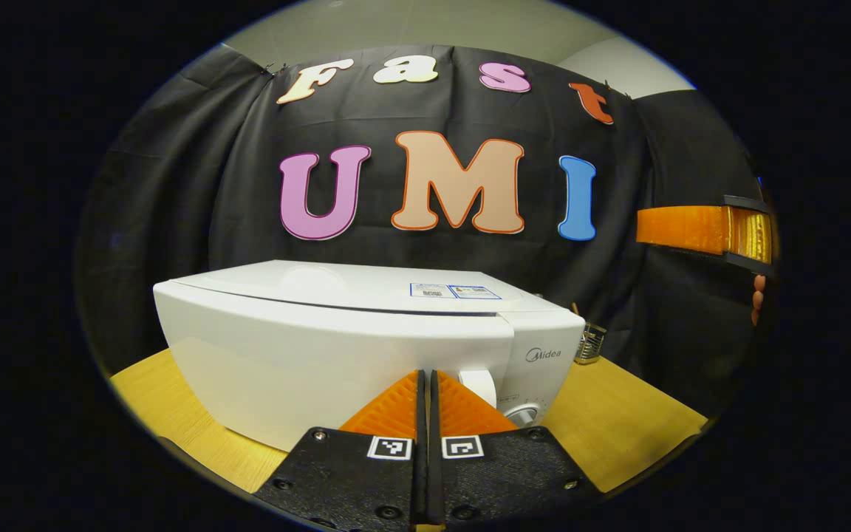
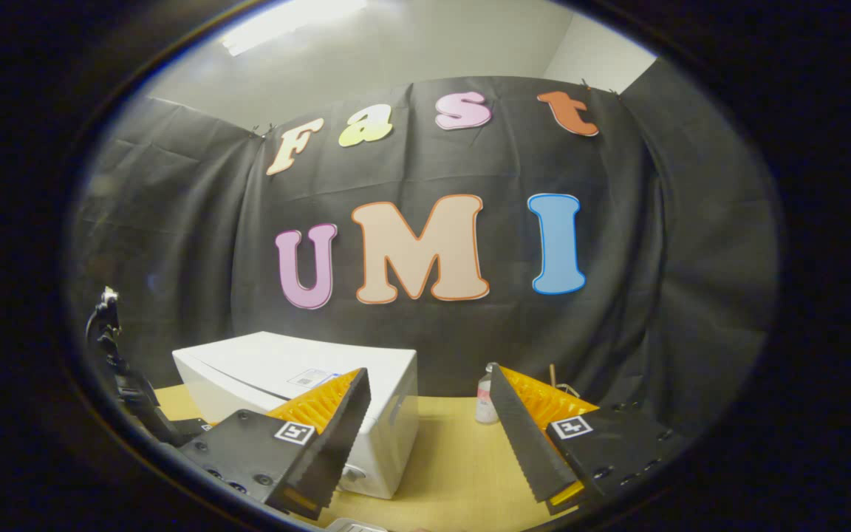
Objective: Open the microwave oven with the left hand, put the food in, and close the microwave oven.
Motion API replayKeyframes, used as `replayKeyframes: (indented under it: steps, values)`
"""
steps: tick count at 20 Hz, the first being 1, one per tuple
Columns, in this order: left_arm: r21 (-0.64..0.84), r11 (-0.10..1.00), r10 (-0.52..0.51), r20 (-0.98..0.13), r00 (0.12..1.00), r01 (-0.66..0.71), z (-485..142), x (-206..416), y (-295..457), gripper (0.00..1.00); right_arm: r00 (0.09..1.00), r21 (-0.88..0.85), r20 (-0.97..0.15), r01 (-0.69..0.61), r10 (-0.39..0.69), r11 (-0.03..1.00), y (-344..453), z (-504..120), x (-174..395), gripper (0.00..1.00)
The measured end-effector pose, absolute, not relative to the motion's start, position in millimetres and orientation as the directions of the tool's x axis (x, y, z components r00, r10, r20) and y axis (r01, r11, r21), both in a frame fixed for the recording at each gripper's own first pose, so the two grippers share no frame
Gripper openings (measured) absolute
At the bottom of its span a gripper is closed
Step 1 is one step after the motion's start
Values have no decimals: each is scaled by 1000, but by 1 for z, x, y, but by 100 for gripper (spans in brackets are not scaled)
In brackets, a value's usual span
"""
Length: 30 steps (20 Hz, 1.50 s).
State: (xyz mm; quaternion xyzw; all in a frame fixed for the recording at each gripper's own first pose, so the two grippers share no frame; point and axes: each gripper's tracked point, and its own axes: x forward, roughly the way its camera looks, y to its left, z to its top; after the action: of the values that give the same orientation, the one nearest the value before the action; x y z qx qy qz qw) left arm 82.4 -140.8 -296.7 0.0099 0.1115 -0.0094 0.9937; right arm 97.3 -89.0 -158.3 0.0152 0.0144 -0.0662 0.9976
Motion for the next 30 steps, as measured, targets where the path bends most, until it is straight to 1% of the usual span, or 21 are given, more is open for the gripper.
replayKeyframes:
  steps: [1,4,5,6,7,9,10,12,14,16,18,20,21,22,23,24,26,27,30]
  values:
    - [17,1000,-13,-217,976,17,-295,83,-140,1,990,35,-27,141,-140,989,-93,-158,96,92]
    - [9,1000,-5,-215,977,7,-294,86,-141,1,985,29,-28,172,-171,985,-110,-159,91,92]
    - [1,1000,-19,-193,981,20,-294,96,-142,0,981,30,-29,194,-193,981,-119,-159,89,92]
    - [-16,1000,-8,-266,964,4,-310,89,-141,1,977,31,-29,210,-210,977,-125,-158,87,92]
    - [-23,1000,-7,-219,976,2,-302,96,-140,1,976,36,-22,218,-217,975,-127,-157,86,92]
    - [-47,999,-17,-242,970,6,-302,93,-142,0,976,61,-22,218,-217,974,-130,-157,86,92]
    - [-52,999,-25,-225,974,14,-299,92,-142,1,977,74,-23,211,-210,975,-129,-157,87,92]
    - [-52,998,-42,-232,972,31,-298,94,-143,0,980,77,-25,197,-196,977,-130,-159,87,92]
    - [-55,998,-54,-249,967,41,-298,91,-142,1,977,72,-28,212,-210,975,-135,-160,85,92]
    - [-61,998,-47,-259,965,32,-291,84,-135,1,978,70,-27,209,-207,976,-134,-158,83,92]
    - [-63,998,-26,-227,973,12,-269,75,-121,2,981,76,-20,196,-195,978,-129,-155,79,92]
    - [-32,999,10,-207,978,-17,-249,62,-103,12,984,72,4,176,-177,982,-123,-149,75,92]
    - [-6,999,34,-199,979,-36,-239,55,-92,24,986,71,13,167,-168,983,-120,-147,74,92]
    - [23,998,56,-183,981,-53,-225,46,-81,28,988,69,21,154,-156,986,-115,-144,72,92]
    - [43,997,73,-171,983,-67,-214,38,-73,41,989,66,29,140,-142,988,-110,-143,70,92]
    - [60,994,99,-153,983,-91,-202,30,-63,49,991,61,36,126,-129,990,-105,-141,69,92]
    - [79,985,158,-102,982,-150,-175,16,-44,94,993,49,48,107,-109,993,-96,-138,68,92]
    - [84,981,180,-81,980,-173,-164,8,-35,97,994,43,49,98,-100,994,-93,-138,67,92]
    - [83,970,230,-40,972,-227,-142,-12,-16,96,996,24,47,74,-76,997,-81,-139,68,92]
